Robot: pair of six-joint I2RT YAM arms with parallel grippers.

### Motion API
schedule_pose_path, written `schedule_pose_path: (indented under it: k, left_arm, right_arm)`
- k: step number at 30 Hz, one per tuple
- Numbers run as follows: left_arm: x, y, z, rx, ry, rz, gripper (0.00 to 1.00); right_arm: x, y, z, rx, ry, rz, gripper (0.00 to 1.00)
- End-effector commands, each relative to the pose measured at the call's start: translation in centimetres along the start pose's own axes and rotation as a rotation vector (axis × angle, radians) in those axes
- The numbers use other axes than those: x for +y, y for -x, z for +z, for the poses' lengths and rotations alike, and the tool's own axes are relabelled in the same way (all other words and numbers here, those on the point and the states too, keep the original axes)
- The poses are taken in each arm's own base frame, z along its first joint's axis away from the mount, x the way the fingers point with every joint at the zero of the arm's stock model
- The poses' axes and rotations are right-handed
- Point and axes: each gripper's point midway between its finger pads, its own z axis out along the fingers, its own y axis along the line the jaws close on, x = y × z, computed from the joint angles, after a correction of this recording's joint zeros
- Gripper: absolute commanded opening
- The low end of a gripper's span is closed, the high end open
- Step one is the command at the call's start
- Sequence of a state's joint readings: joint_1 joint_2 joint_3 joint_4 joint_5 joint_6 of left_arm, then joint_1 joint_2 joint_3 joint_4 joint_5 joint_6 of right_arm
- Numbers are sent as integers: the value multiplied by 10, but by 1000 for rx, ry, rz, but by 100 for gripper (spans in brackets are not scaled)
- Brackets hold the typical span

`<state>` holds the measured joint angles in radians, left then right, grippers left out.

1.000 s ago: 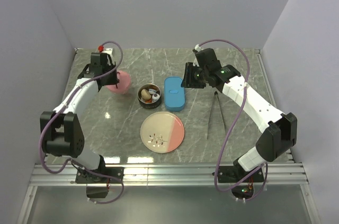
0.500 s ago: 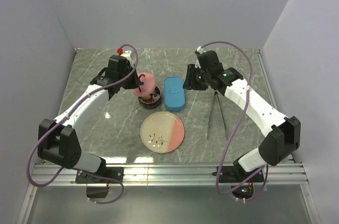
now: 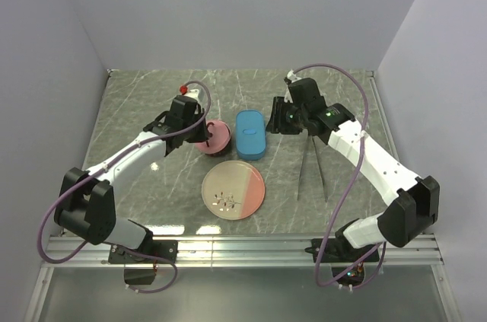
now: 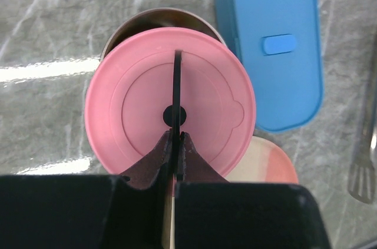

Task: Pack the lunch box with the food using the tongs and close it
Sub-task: Put the lid back on the lunch box

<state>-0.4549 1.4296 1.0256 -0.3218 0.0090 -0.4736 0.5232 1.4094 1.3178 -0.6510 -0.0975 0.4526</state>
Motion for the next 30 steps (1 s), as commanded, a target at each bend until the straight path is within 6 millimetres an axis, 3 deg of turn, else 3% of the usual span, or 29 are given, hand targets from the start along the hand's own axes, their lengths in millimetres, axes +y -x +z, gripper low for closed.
schedule_pose_path:
  k: [1,12,22,30]
  left_arm:
    - [-5,23,-7,-119,9,-13,0]
    - [-11,31,10,-150,19,18,0]
    - [-6,19,31,-107,46,30,0]
    - [-7,19,37,-96,52,38,0]
  right_arm:
    - [2,12,-11,-60,19,-3,47]
    - [1,12,-15,-64,24,-10,47]
    - [3,14,-21,-72,28,-15,47]
    - [3,15,-21,-71,31,-16,47]
